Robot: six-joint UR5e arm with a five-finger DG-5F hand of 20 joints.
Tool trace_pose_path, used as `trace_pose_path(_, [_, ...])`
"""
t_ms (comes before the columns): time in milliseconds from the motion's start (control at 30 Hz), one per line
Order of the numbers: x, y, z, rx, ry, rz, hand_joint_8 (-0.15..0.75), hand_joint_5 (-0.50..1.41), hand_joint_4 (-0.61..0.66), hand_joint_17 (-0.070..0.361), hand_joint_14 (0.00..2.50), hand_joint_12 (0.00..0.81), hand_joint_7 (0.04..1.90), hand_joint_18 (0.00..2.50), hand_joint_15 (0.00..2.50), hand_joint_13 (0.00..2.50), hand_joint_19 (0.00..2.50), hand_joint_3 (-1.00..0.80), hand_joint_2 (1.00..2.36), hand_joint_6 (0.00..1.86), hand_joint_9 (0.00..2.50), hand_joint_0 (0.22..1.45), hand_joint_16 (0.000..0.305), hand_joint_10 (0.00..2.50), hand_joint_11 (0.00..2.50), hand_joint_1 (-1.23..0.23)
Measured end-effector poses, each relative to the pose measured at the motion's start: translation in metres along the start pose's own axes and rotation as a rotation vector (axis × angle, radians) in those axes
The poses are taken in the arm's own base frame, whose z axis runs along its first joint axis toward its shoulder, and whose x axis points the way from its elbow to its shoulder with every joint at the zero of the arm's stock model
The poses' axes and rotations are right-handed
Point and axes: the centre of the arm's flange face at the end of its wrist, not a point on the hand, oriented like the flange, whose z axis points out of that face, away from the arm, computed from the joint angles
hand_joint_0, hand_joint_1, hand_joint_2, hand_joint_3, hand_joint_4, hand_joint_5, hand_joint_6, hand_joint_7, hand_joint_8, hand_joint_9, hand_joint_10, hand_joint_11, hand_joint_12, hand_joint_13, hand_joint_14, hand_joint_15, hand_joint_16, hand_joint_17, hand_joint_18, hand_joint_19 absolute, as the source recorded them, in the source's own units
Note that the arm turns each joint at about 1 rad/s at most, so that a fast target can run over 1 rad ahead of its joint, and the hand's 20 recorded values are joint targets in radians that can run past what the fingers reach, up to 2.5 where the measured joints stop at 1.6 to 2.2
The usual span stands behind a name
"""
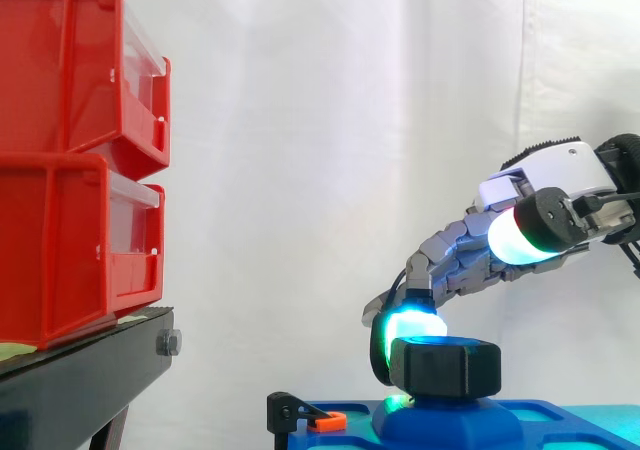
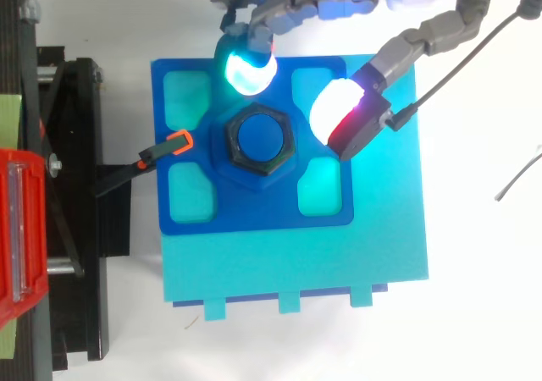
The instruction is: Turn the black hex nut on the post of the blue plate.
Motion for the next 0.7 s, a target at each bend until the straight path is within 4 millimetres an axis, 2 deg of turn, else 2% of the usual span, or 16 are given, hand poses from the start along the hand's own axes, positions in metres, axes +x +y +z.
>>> trace_pose_path(233, [-0.015,-0.003,-0.006,-0.011,-0.002,0.002,0.203,-0.21,0.15,0.121,0.0,0.326,0.79,0.0,0.06,0.03,0.27,-0.5,1.0,0.5,0.23,0.46,0.054,0.0,0.0,-0.24])
trace_pose_path(433, [-0.034,0.008,-0.009,-0.01,0.009,0.004,0.204,-0.21,0.15,0.121,0.0,0.325,0.79,0.0,0.06,0.03,0.27,-0.5,1.0,0.5,0.23,0.46,0.054,0.0,0.0,-0.24])
trace_pose_path(700, [-0.035,0.018,0.003,0.001,-0.035,0.006,0.202,-0.21,0.15,0.119,0.0,0.325,0.79,0.0,0.06,0.03,0.26,-0.5,1.0,0.5,0.24,0.46,0.053,0.0,0.01,-0.25])
